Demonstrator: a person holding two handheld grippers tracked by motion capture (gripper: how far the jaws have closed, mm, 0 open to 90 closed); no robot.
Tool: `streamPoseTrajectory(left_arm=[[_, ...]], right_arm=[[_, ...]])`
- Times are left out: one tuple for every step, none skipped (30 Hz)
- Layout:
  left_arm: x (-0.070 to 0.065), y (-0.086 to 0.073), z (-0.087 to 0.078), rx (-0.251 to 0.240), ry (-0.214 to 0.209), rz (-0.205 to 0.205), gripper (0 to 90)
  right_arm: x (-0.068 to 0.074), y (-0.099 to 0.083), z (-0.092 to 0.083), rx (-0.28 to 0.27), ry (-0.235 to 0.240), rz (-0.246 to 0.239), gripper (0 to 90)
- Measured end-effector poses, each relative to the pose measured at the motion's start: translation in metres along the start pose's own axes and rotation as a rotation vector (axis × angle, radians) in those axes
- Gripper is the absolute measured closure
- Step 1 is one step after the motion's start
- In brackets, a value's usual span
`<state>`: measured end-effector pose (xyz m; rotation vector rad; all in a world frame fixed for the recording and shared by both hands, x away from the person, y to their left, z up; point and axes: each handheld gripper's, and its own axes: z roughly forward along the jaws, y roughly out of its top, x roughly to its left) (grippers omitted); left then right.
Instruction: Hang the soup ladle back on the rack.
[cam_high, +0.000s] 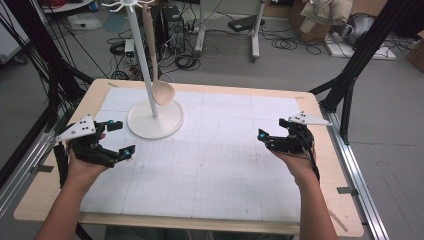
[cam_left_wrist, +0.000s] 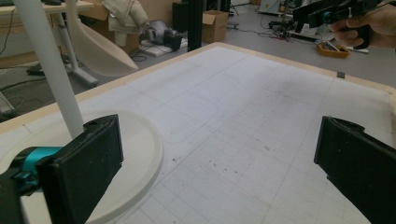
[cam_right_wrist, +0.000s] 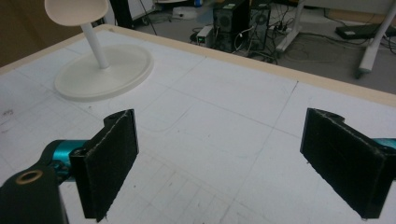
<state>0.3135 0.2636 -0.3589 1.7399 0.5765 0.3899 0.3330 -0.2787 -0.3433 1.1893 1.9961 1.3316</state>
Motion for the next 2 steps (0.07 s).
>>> streamPoseTrajectory(left_arm=[[0.0, -0.0008, 0.0005, 0.0, -0.002, 0.001, 1.7], [-0.0001, -0.0014, 0.0009, 0.002, -0.004, -0.001, 1.7]], right_arm=[[0.0012, -0.0009, -0.0007, 0.0, -0.003, -0.002, 10.6], [0.0012, -0.0009, -0.0007, 0.0, -0.003, -0.002, 10.6]])
